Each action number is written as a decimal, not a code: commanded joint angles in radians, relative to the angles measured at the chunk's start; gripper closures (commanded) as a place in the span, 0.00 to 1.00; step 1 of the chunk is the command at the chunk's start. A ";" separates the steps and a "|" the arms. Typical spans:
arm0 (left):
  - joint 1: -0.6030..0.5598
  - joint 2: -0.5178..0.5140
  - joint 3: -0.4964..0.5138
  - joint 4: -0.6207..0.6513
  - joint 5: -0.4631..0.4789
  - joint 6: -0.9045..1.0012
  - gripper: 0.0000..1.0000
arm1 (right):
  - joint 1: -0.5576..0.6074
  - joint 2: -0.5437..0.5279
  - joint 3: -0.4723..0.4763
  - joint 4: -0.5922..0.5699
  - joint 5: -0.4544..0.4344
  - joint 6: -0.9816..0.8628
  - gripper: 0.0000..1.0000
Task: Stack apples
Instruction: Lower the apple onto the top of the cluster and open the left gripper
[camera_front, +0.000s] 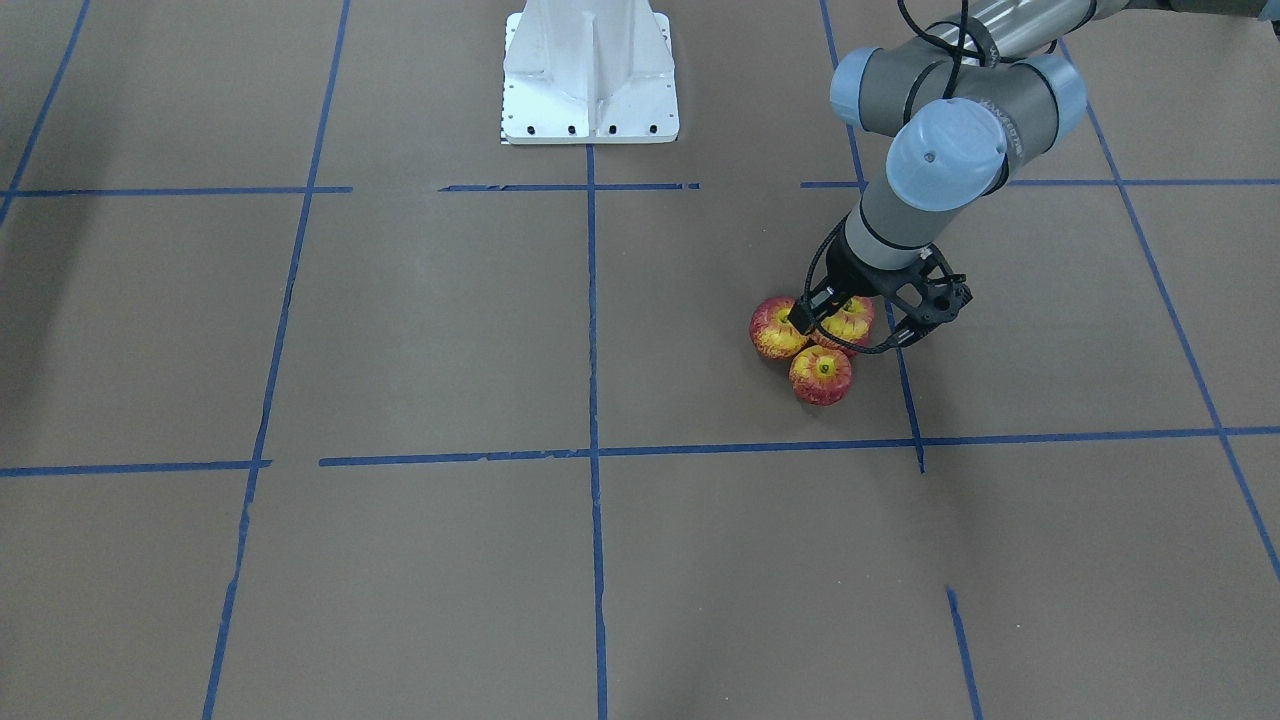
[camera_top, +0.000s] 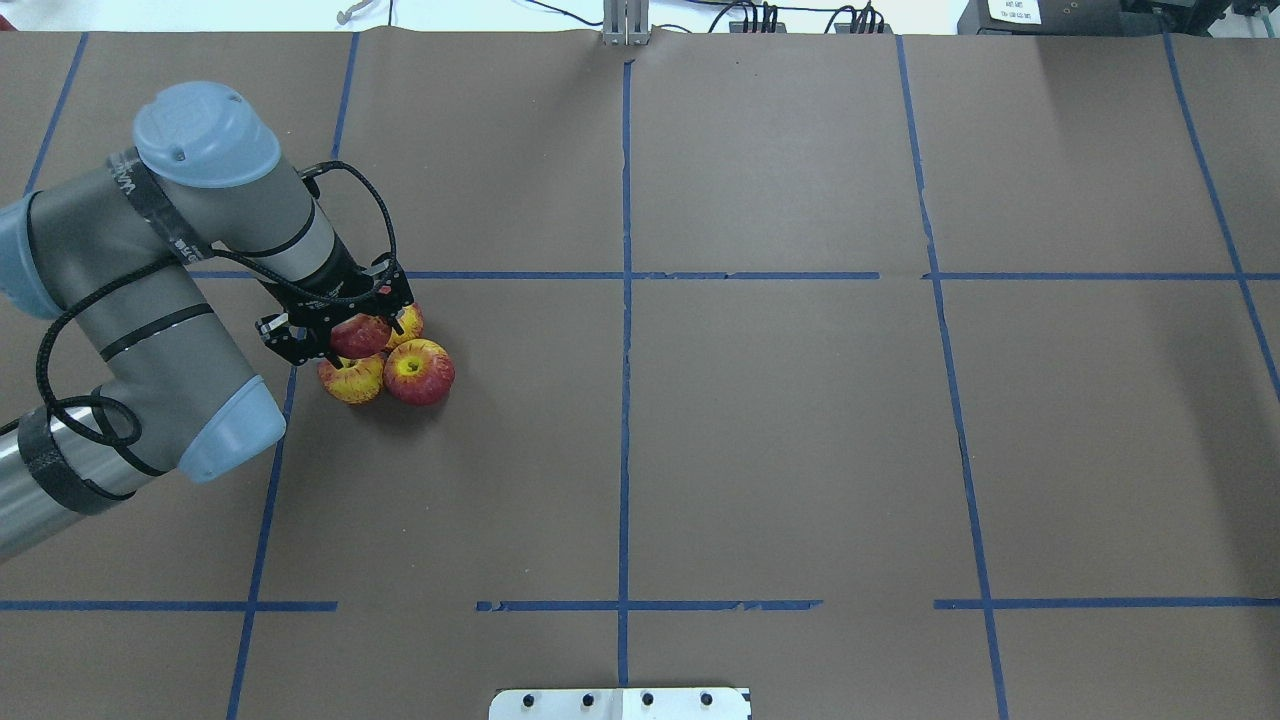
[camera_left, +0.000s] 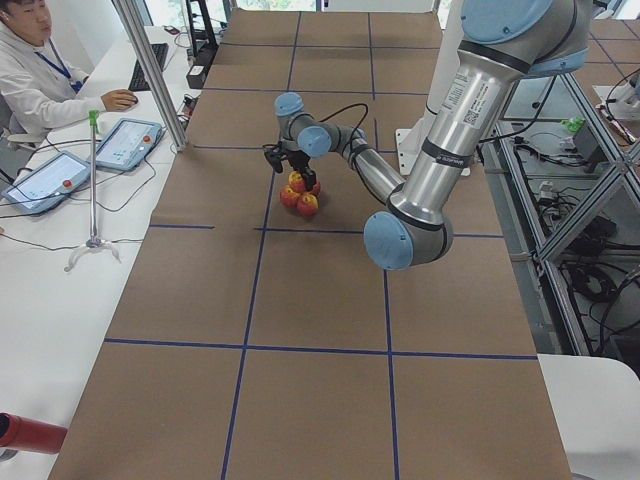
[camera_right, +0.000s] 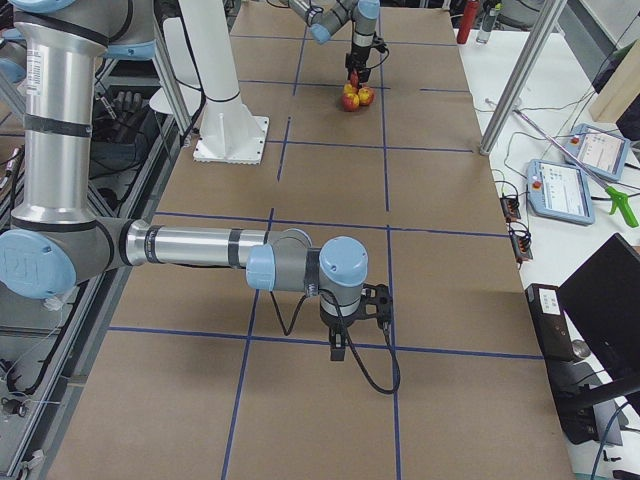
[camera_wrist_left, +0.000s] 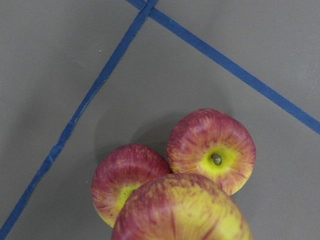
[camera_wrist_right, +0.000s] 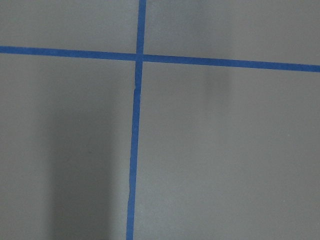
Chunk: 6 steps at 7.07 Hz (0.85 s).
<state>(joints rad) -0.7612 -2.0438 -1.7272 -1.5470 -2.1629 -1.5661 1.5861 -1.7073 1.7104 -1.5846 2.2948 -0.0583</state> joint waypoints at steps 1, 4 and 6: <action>0.002 -0.003 0.009 -0.021 -0.002 0.000 0.86 | 0.000 0.000 0.000 0.000 0.000 0.000 0.00; 0.034 -0.001 0.012 -0.033 -0.002 -0.005 0.74 | 0.000 0.000 0.000 0.000 0.000 0.000 0.00; 0.034 0.007 0.008 -0.033 0.000 0.000 0.74 | 0.000 0.000 0.000 0.000 0.000 0.000 0.00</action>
<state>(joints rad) -0.7287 -2.0430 -1.7173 -1.5797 -2.1642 -1.5690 1.5861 -1.7073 1.7104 -1.5846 2.2949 -0.0583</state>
